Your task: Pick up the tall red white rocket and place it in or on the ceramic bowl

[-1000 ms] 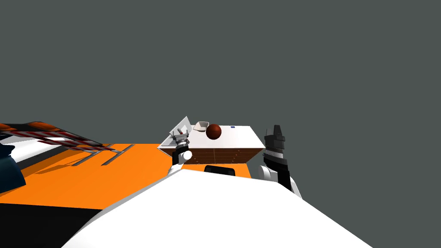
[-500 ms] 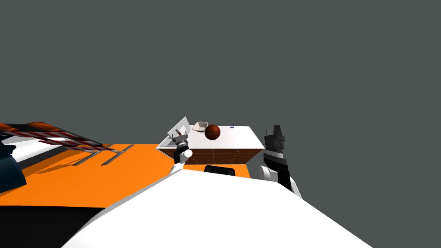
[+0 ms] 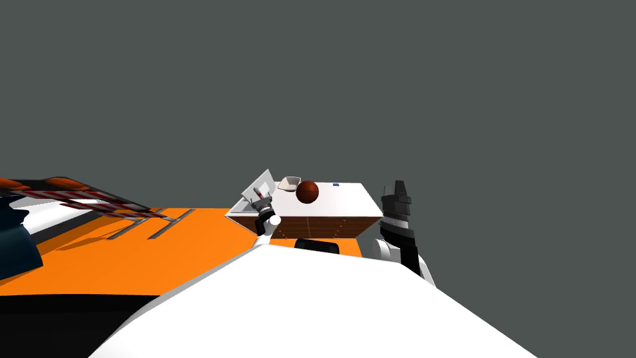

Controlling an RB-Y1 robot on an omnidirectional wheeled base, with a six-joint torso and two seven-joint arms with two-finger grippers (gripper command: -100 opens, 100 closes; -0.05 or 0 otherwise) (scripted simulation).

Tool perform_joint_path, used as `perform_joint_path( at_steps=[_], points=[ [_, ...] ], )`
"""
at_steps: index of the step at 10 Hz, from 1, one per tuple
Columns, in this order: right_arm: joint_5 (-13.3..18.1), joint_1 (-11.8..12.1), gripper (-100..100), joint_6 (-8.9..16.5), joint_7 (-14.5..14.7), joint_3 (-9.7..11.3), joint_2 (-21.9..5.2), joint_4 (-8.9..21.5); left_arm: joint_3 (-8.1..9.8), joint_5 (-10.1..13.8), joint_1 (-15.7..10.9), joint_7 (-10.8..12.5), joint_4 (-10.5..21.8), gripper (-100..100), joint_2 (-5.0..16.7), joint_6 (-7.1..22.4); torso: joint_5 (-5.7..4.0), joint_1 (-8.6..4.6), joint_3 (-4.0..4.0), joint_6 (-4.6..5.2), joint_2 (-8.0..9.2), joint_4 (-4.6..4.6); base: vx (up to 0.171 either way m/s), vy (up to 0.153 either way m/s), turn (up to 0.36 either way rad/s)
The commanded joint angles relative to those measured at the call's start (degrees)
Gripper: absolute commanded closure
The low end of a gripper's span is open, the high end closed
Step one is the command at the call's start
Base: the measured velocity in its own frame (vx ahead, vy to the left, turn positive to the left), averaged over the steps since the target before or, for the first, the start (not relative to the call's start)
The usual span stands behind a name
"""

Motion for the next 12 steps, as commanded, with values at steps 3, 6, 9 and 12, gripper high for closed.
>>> perform_joint_path(
  at_steps=[3, 6, 9, 12],
  points=[
    [0.0, 0.0, 0, 0.0, 0.0, 0.0, 0.0, 0.0, 1.7, 0.93, -1.62, 1.13, 2.6, -100, -5.21, -0.39, 0.01, 0.06, 0.0, 0.0, 0.0, 0.0, 0.033, 0.063, 0.016],
    [0.0, 0.0, 0, 0.0, 0.0, 0.0, 0.0, 0.0, 2.02, 1.02, -1.9, 1.43, 3.05, -100, -6.69, -0.59, 0.02, 0.16, -0.01, -0.01, -0.01, 0.0, 0.031, 0.068, 0.012],
    [0.0, -0.01, 0, 0.0, 0.0, 0.01, 0.01, 0.0, 2.06, 1.04, -1.91, 1.36, 3.02, 100, -6.78, -0.55, -0.03, -0.14, 0.07, 0.0, 0.13, 0.03, 0.001, 0.003, 0.0],
    [0.0, -0.01, 0, 0.0, 0.0, 0.01, 0.01, 0.0, 2.07, 1.04, -1.91, 1.37, 3.01, 100, -6.77, -0.57, -0.03, -0.16, 0.06, 0.02, 0.12, 0.02, 0.0, 0.0, 0.0]
  ],
)
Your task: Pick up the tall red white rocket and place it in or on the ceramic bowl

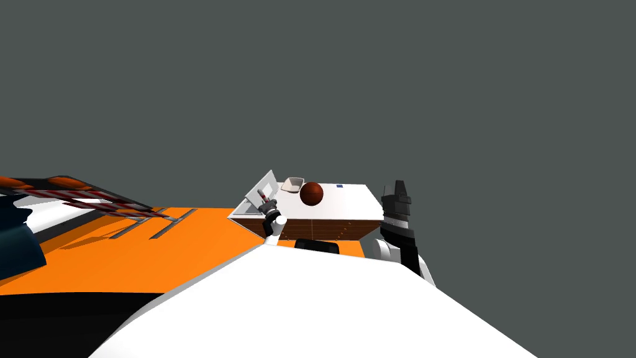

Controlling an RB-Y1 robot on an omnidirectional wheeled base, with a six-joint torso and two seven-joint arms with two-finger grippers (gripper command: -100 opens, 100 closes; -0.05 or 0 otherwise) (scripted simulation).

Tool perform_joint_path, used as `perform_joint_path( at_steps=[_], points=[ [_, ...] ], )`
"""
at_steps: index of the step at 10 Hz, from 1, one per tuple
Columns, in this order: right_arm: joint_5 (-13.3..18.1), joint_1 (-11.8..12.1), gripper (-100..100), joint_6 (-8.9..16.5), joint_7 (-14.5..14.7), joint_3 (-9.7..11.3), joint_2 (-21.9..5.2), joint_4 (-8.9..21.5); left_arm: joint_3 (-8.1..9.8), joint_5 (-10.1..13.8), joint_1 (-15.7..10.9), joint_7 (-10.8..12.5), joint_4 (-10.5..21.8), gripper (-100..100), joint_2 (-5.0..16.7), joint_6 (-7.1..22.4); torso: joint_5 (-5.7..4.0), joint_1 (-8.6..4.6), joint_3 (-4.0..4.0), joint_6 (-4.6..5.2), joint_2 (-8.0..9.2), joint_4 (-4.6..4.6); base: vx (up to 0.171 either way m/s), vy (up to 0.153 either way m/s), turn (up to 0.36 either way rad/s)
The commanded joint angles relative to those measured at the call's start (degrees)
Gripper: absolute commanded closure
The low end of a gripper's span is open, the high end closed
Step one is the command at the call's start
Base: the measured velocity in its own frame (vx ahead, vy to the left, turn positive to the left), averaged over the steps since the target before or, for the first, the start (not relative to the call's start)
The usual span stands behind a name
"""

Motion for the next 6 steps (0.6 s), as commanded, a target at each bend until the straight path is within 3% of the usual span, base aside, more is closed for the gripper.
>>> perform_joint_path(
  at_steps=[1, 2, 3, 4, 5, 6],
  points=[
    [0.0, 0.0, 0, 0.0, 0.0, 0.0, 0.0, 0.0, 0.0, 0.0, 0.0, 0.0, 0.0, 100, 0.0, 0.0, 0.0, 0.0, 0.0, 0.0, 0.0, 0.0, 0.0, 0.0, 0.0],
    [0.0, 0.0, 0, 0.0, 0.0, 0.0, 0.0, 0.0, 0.0, 0.0, 0.0, 0.0, 0.0, 0, 0.0, 0.0, 0.0, 0.0, 0.0, 0.0, 0.0, 0.0, 0.0, 0.0, 0.0],
    [0.0, 0.0, 0, 0.0, 0.0, 0.0, 0.0, 0.0, 0.0, 0.0, 0.0, 0.0, 0.0, 100, 0.0, 0.0, 0.0, 0.0, 0.0, 0.0, 0.0, 0.0, 0.0, 0.0, 0.0],
    [0.0, 0.0, 0, 0.0, 0.0, 0.0, 0.0, 0.0, 0.0, 0.0, 0.0, 0.0, 0.0, 0, 0.0, 0.0, 0.0, 0.0, 0.0, 0.0, 0.0, 0.0, 0.0, 0.0, 0.0],
    [0.0, 0.0, 0, 0.0, 0.0, 0.0, 0.0, 0.0, 0.06, 0.09, 0.01, 0.07, 0.31, 100, 2.66, 0.45, 0.0, 0.0, 0.0, 0.0, 0.0, 0.0, -0.055, -0.096, -0.092],
    [0.0, -0.01, 0, 0.0, 0.0, 0.01, 0.01, 0.0, 0.21, 0.14, -0.05, 0.11, 0.47, 100, 3.92, 0.75, -0.02, -0.27, 0.05, 0.05, 0.12, -0.01, -0.131, -0.152, -0.107]
  ],
)
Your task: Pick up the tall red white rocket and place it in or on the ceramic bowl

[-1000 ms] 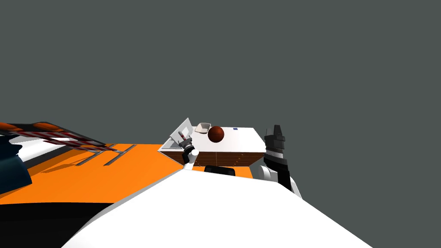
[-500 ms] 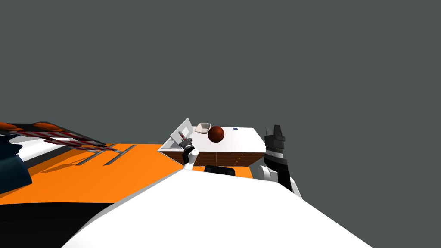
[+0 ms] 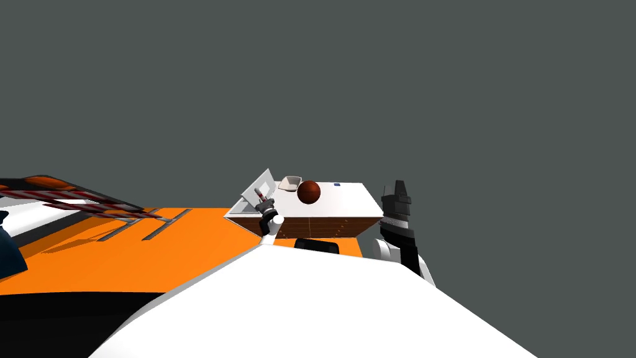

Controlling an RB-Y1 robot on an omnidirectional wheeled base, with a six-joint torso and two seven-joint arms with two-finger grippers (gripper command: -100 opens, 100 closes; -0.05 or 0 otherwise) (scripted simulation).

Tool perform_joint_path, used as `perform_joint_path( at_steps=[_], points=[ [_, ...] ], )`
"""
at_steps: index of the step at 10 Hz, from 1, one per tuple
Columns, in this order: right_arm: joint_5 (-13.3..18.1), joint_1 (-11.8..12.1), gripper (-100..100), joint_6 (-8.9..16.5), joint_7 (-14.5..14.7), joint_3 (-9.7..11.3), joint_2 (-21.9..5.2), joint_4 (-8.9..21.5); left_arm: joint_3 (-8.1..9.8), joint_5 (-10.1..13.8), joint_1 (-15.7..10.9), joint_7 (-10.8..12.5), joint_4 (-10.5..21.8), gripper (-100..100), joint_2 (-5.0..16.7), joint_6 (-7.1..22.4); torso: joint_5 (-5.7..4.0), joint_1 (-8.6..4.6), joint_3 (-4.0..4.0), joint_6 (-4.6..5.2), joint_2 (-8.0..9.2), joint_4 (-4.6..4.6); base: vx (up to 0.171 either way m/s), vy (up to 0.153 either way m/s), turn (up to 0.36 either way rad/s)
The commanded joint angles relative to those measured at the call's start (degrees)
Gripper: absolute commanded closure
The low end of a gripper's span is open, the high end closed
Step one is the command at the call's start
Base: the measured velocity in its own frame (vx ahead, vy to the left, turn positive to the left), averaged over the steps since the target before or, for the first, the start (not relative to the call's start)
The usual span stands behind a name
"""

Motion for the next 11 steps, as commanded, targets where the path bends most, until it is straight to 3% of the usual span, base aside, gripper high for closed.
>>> perform_joint_path(
  at_steps=[1, 5, 11],
  points=[
    [0.0, 0.0, 0, 0.0, 0.0, 0.0, 0.0, 0.0, 0.25, 0.11, 0.28, -0.19, -0.15, 100, 2.02, 0.87, 0.0, 0.0, 0.0, 0.0, 0.0, 0.0, -0.123, -0.139, -0.081],
    [0.0, 0.0, 0, 0.0, 0.0, 0.0, -0.01, 0.0, 2.5, 0.61, -0.59, 0.2, 1.36, 100, 6.49, 3.9, -0.02, 0.22, -0.04, 0.05, -0.07, -0.02, -0.101, -0.076, -0.167],
    [0.0, 0.01, 0, 0.0, 0.0, -0.02, -0.02, 0.0, 6.97, 1.47, -4.93, -0.4, 4.82, 100, 7.18, 9.98, 0.06, 0.57, -0.07, 0.07, -0.14, -0.02, -0.104, -0.016, -0.195]
  ],
)
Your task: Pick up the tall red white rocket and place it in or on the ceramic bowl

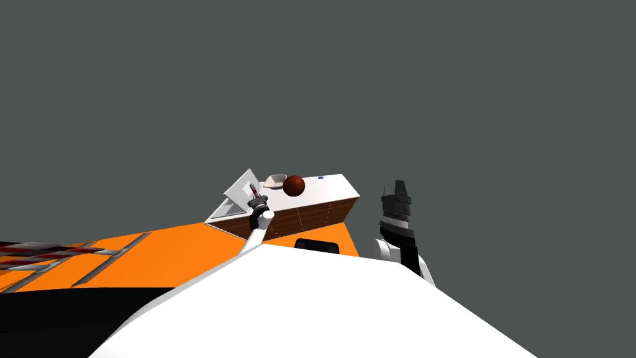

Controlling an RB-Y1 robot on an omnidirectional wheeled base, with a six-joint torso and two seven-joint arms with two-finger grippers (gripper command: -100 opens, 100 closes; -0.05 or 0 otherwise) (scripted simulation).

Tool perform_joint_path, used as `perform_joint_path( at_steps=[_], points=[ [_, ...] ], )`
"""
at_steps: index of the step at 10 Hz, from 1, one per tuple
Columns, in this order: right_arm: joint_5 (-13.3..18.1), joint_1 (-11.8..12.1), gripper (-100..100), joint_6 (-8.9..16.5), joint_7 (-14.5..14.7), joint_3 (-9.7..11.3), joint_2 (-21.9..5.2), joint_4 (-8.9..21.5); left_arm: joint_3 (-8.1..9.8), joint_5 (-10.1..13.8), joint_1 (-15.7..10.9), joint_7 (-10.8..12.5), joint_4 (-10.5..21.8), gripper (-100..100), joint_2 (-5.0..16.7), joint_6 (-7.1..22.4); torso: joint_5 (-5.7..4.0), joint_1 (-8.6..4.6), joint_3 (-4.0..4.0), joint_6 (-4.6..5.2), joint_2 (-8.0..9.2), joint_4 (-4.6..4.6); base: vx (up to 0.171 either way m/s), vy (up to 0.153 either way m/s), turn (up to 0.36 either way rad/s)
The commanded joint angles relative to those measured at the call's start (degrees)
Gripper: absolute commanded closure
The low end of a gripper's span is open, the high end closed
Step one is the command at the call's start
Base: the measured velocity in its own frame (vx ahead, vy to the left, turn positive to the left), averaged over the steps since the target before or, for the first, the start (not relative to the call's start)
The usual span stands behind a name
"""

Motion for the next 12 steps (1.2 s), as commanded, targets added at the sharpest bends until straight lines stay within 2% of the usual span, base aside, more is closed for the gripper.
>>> perform_joint_path(
  at_steps=[1, 5, 12],
  points=[
    [0.0, 0.0, 0, 0.0, 0.0, 0.0, 0.0, 0.0, 1.04, 0.22, -1.5, -0.45, 0.79, 100, -0.08, 1.66, 0.0, 0.0, 0.0, 0.0, 0.0, 0.0, -0.039, 0.037, -0.102],
    [0.0, 0.01, 0, 0.0, 0.0, -0.01, 0.0, 0.0, 3.32, 0.6, -6.33, -1.98, 3.4, 100, -0.36, 5.52, 0.05, 0.16, -0.07, 0.06, -0.19, 0.04, -0.013, 0.057, -0.117],
    [0.0, 0.02, 0, 0.0, 0.0, -0.01, -0.01, 0.0, 6.56, 1.08, -16.79, -5.95, 8.48, 100, -0.33, 12.07, 0.04, 0.23, -0.02, 0.04, -0.2, 0.13, 0.005, 0.089, -0.059]
  ],
)
